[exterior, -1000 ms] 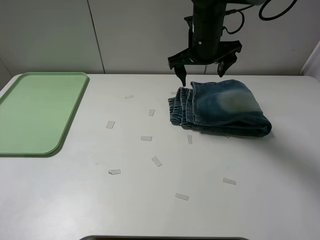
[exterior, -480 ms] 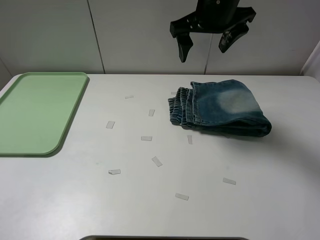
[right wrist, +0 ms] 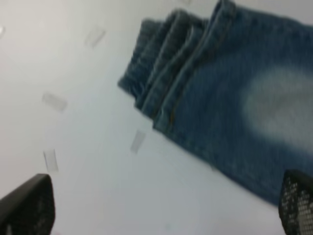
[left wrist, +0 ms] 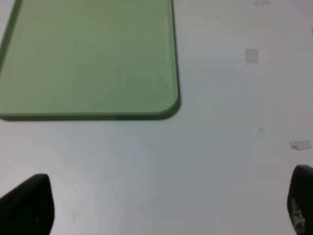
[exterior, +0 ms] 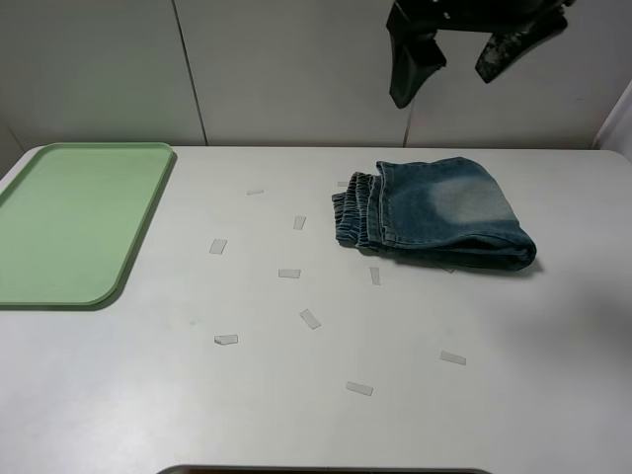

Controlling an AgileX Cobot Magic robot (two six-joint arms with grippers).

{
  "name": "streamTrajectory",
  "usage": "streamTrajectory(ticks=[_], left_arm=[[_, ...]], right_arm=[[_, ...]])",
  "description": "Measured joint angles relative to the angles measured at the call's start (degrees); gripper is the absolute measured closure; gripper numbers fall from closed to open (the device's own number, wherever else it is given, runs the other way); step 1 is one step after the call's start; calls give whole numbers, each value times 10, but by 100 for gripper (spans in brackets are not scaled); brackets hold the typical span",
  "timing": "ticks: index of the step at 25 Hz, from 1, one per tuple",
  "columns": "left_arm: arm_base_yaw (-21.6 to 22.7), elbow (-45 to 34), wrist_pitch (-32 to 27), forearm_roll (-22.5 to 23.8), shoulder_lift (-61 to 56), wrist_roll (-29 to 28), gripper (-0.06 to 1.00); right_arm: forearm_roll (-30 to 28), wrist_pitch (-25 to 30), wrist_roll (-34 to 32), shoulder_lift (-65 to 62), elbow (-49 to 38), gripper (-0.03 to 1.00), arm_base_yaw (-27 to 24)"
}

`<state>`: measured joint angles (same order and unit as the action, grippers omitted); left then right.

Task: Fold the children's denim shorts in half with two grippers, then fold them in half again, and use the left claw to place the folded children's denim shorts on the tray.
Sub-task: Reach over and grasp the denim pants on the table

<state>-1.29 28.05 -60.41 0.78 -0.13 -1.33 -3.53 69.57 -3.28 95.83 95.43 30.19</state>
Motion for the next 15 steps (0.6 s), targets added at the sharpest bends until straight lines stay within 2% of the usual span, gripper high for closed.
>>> streamTrajectory(ticks=[15], left_arm=[[0, 0, -1, 0, 0, 0, 0]], right_arm=[[2, 1, 12, -309, -339, 27, 0]])
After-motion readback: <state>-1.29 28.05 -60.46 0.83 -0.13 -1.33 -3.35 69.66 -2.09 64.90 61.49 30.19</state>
